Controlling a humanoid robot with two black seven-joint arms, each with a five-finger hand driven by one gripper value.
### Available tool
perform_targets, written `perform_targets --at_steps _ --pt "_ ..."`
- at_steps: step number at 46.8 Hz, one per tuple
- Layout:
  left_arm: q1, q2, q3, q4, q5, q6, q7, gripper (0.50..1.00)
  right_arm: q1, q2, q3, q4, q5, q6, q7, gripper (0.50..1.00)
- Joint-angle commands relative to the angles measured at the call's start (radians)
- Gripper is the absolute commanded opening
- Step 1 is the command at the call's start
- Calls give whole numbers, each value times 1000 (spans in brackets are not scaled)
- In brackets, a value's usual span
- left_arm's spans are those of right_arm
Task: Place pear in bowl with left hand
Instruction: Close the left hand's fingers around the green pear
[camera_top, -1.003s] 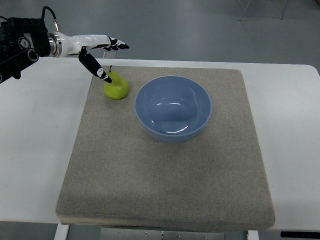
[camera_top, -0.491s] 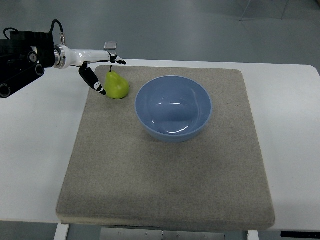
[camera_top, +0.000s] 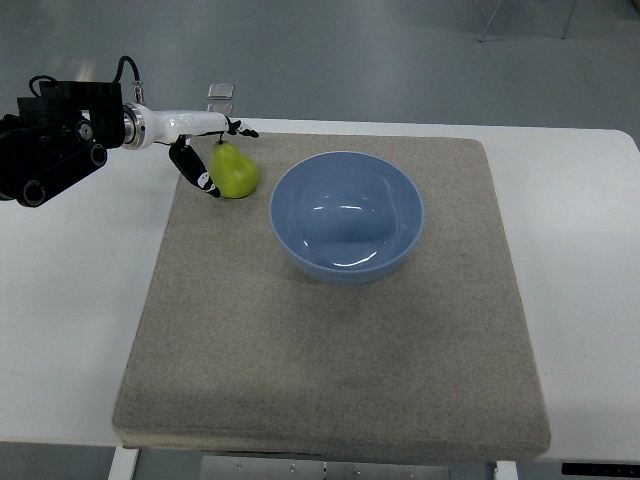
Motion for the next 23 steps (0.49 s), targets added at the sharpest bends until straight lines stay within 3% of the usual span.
perform_targets --at_steps 1,23 --pt "2 -3 -2 0 -3 0 0 992 0 0 0 0 0 -1 0 924" --pt "28 -14 -4 15 -8 1 -2 994 0 0 0 0 0 0 0 926"
